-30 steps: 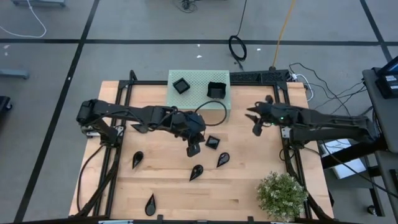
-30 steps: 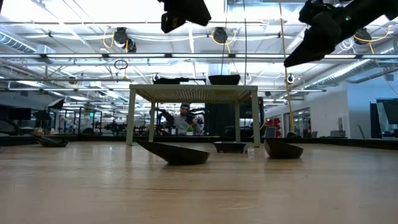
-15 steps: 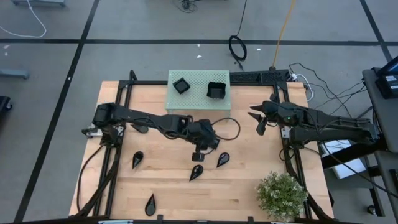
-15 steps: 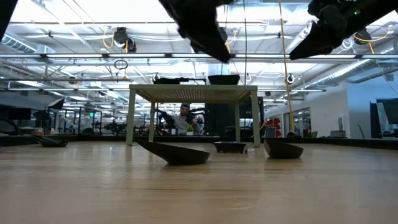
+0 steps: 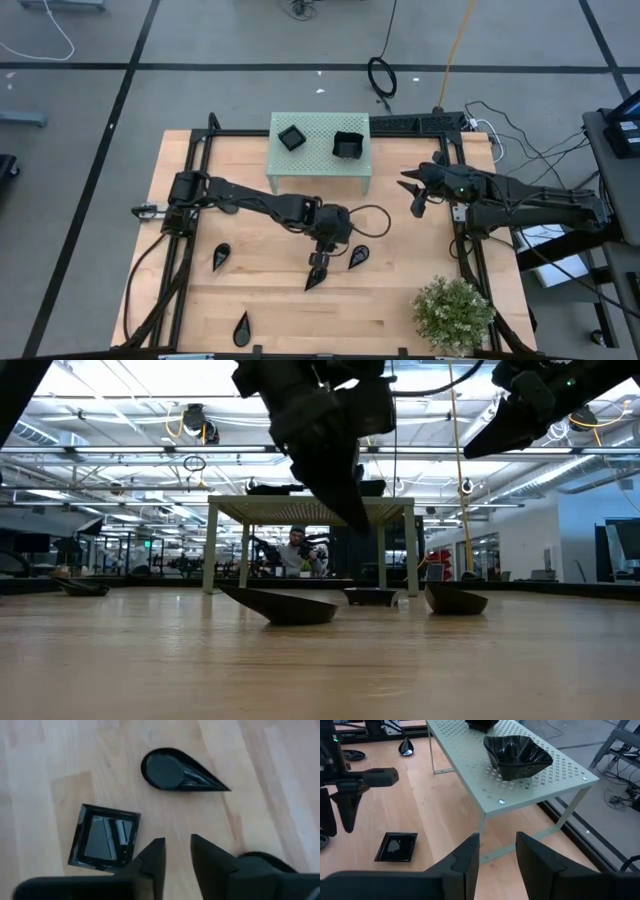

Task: Pick & Place Mini shaped plates
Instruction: Stack the black square plate on top of the other black square plate on the shelf

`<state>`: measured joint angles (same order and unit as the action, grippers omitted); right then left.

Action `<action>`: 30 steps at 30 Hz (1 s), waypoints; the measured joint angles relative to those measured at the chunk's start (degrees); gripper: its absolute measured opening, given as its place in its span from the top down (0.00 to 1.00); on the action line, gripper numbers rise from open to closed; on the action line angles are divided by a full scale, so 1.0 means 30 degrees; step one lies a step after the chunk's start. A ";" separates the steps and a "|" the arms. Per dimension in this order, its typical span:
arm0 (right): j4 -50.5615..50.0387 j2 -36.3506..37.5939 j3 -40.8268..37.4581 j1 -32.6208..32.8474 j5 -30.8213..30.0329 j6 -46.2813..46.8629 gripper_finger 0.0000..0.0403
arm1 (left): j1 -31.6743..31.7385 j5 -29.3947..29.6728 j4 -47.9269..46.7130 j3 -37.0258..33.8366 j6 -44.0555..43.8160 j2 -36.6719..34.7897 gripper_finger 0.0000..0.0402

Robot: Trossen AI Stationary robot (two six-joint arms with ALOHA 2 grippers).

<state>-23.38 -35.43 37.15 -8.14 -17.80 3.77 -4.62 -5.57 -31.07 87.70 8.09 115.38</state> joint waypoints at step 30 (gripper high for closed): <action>0.0000 -0.0097 0.0007 -0.0007 0.0006 0.0001 0.71 | 0.1045 0.2871 0.0678 -0.0001 0.1235 0.2398 0.51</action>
<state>-23.38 -35.73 37.17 -8.16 -17.78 3.77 -1.49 3.04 -29.04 87.70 11.79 122.57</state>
